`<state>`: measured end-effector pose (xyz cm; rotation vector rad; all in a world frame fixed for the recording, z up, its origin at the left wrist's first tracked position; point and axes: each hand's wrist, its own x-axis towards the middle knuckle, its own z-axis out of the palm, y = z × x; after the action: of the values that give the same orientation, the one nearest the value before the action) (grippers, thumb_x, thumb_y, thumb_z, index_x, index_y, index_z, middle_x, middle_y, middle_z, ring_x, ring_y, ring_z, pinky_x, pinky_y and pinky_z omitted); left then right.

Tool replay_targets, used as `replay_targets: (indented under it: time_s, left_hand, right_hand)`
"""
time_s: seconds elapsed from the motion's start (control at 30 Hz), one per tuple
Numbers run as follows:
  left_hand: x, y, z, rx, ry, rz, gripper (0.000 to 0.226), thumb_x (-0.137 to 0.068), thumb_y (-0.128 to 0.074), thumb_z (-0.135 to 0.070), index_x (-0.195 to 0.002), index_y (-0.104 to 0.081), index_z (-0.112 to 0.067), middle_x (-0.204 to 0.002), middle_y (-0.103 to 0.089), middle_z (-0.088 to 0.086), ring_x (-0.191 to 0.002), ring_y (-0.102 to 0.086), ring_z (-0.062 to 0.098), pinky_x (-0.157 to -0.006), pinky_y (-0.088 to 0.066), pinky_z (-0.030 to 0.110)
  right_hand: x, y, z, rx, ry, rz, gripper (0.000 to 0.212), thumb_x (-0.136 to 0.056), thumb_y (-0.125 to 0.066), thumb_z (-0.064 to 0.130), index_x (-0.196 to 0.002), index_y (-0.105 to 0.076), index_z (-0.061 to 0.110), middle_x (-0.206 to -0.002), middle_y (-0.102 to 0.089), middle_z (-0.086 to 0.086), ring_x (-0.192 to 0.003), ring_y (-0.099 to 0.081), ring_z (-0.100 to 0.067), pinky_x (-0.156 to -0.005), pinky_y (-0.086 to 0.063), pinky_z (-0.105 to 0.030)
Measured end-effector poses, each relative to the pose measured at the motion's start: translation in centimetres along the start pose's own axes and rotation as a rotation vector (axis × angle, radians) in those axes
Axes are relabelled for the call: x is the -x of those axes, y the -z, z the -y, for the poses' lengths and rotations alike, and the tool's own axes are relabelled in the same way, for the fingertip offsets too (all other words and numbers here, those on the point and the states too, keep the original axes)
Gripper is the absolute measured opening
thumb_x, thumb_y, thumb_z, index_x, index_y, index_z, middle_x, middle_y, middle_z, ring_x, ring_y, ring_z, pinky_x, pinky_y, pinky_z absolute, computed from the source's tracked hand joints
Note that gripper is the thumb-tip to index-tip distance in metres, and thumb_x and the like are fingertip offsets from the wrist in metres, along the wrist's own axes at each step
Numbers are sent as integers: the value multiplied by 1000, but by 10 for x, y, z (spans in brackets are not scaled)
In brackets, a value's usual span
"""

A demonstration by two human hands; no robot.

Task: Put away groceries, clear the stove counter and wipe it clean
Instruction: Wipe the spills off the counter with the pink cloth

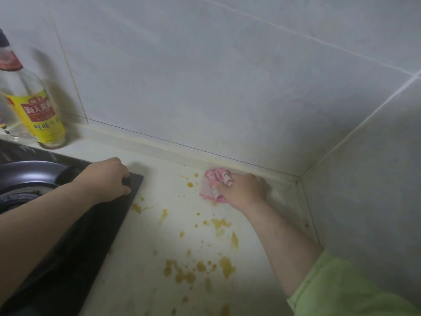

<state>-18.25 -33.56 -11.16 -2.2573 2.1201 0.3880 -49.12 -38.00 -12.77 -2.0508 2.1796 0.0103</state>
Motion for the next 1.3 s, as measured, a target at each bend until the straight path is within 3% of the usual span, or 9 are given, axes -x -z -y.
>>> replay_targets:
  time_s: [0.1, 0.3, 0.43, 0.53, 0.63, 0.83, 1.07, 1.23, 1.3]
  left_hand:
    - [0, 0, 0, -5, 3, -5, 36, -80, -69, -37, -110, -67, -17, -105, -55, -1, -94, -58, 19, -77, -45, 27]
    - [1, 2, -1, -11, 5, 0, 41, -80, -70, -38, -114, -65, -16, -109, -56, 1, -98, -59, 21, -82, -47, 30]
    - [2, 4, 0, -40, 4, 9, 40, -80, -69, -40, -112, -67, -16, -110, -56, 2, -98, -59, 23, -83, -48, 32]
    - [3, 5, 0, -44, 2, 19, 40, -80, -69, -40, -111, -67, -16, -110, -55, 2, -98, -59, 23, -83, -49, 33]
    - [3, 6, 0, -49, -6, 21, 40, -80, -68, -41, -111, -67, -16, -110, -54, 3, -98, -59, 24, -83, -48, 31]
    - [5, 9, 0, -30, -4, 43, 39, -82, -66, -41, -112, -66, -16, -111, -52, 3, -97, -59, 24, -83, -48, 31]
    - [-1, 2, 7, -14, -17, 48, 34, -81, -66, -41, -107, -67, -19, -109, -50, 1, -95, -58, 24, -79, -46, 30]
    - [-3, 2, 8, -57, -69, 38, 22, -82, -63, -44, -80, -61, -22, -103, -48, 1, -83, -54, 21, -70, -41, 28]
    - [-4, 1, 9, -56, -71, 39, 25, -82, -63, -44, -89, -66, -21, -107, -49, 2, -88, -57, 23, -75, -44, 30]
  right_hand:
    - [2, -9, -1, -18, -33, -7, 81, -63, -30, 84, -104, -70, 28, -104, -68, -9, -108, -57, -31, -93, -43, -36]
    - [9, -3, -7, -131, -27, 44, 48, -69, -51, 62, -83, -68, 19, -88, -68, -6, -94, -62, -29, -80, -54, -35]
    - [15, -2, -14, -181, -3, 82, 28, -74, -61, 52, -68, -60, 25, -79, -65, -3, -90, -62, -30, -70, -53, -29]
    - [24, 2, -19, -164, 31, 128, 23, -80, -62, 41, -74, -66, 19, -76, -66, -2, -82, -64, -29, -67, -51, -27]
    - [40, -2, -23, -209, 1, 125, 30, -73, -58, 48, -80, -69, 21, -74, -66, -2, -73, -66, -28, -65, -57, -33]
    - [56, -20, -17, -217, -93, -50, 33, -77, -54, 48, -98, -71, 30, -95, -60, -2, -92, -58, -29, -74, -49, -30]
    - [5, -15, 18, -127, -162, -47, 37, -84, -54, 48, -104, -70, 21, -106, -68, -7, -97, -65, -29, -75, -48, -29]
    - [-9, -14, 50, -63, -145, -55, 39, -85, -56, 51, -108, -70, 22, -113, -68, -5, -109, -60, -27, -82, -48, -30]
    - [-8, -12, 62, -57, -123, -68, 38, -84, -56, 49, -107, -70, 23, -113, -68, -5, -109, -60, -27, -85, -47, -30]
